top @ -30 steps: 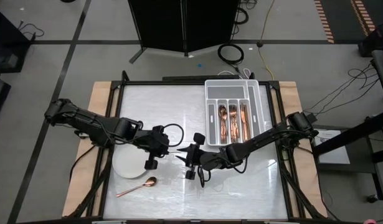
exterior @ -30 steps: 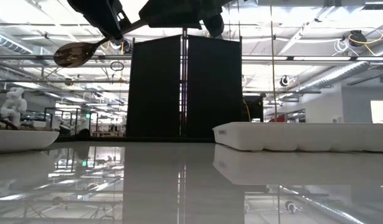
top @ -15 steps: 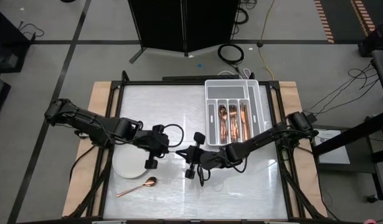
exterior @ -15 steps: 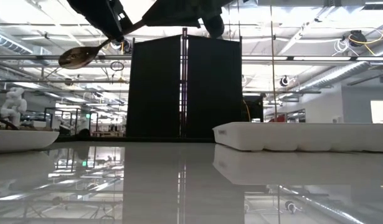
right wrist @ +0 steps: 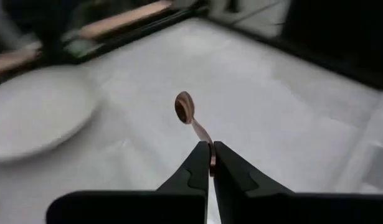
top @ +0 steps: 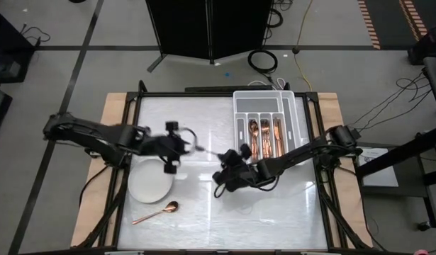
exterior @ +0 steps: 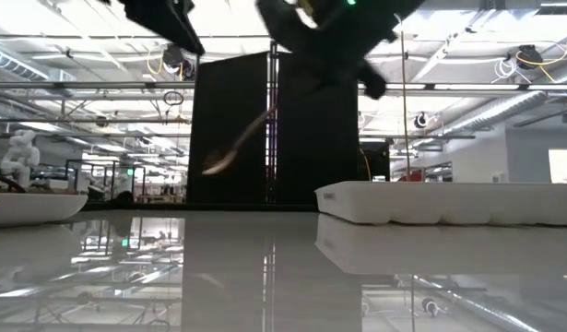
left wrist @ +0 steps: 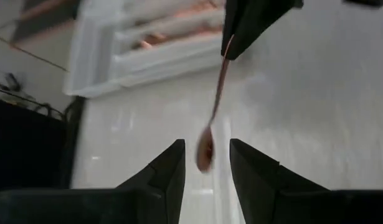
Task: Sort silverware
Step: Put the bronze spoon into the silverware tray
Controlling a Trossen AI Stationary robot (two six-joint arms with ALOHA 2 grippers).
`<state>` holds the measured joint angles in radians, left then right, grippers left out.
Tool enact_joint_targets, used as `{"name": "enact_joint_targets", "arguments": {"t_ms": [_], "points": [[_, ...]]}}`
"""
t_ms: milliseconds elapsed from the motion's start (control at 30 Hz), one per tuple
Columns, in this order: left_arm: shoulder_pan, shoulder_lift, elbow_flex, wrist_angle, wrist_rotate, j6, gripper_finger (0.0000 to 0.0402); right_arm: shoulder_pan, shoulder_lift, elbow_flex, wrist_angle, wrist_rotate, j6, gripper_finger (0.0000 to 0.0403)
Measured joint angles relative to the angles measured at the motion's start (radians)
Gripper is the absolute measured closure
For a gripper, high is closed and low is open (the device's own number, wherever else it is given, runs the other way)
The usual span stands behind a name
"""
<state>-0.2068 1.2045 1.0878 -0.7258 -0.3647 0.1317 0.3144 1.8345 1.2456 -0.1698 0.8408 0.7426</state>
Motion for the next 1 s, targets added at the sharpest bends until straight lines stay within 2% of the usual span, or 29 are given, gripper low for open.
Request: {"name": "enact_joint_targets", "arguments": {"t_ms": [133, 267, 333, 400, 500, 600, 700, 800, 933, 1000], "points": [[0.05, -0.166, -0.034, 0.024, 0.062, 0.014, 0.0275, 0.032, -0.089, -0.082, -0.085, 0.219, 0.233, 0.0402], [0.073, -0.383, -0.173, 0.164, 0.136, 0.011, 0.0275, 0.079, -0.222, -0.266, -0.165, 0.459, 0.648, 0.0403], [0.074, -0.494, -0.268, 0.286, 0.173, 0.005, 0.0275, 0.099, -0.266, -0.368, -0.152, 0.533, 0.841, 0.0403], [0.074, -0.585, -0.364, 0.403, 0.222, -0.002, 0.0275, 0.109, -0.271, -0.444, -0.082, 0.567, 0.933, 0.0403], [0.073, -0.698, -0.502, 0.58, 0.295, -0.02, 0.0275, 0.111, -0.23, -0.494, 0.035, 0.606, 0.959, 0.0403], [0.073, -0.765, -0.617, 0.721, 0.342, -0.031, 0.0274, 0.104, -0.196, -0.497, 0.041, 0.679, 0.963, 0.0403], [0.073, -0.793, -0.693, 0.83, 0.362, -0.048, 0.0274, 0.071, -0.195, -0.497, 0.028, 0.706, 0.982, 0.0403], [0.073, -0.798, -0.731, 0.881, 0.364, -0.048, 0.0274, 0.031, -0.195, -0.496, 0.028, 0.677, 0.941, 0.0403], [0.073, -0.798, -0.752, 0.897, 0.364, -0.047, 0.0274, -0.014, -0.19, -0.479, 0.029, 0.568, 0.78, 0.0403], [0.074, -0.797, -0.753, 0.899, 0.365, -0.047, 0.0274, -0.032, -0.189, -0.479, 0.025, 0.541, 0.771, 0.0403]]}}
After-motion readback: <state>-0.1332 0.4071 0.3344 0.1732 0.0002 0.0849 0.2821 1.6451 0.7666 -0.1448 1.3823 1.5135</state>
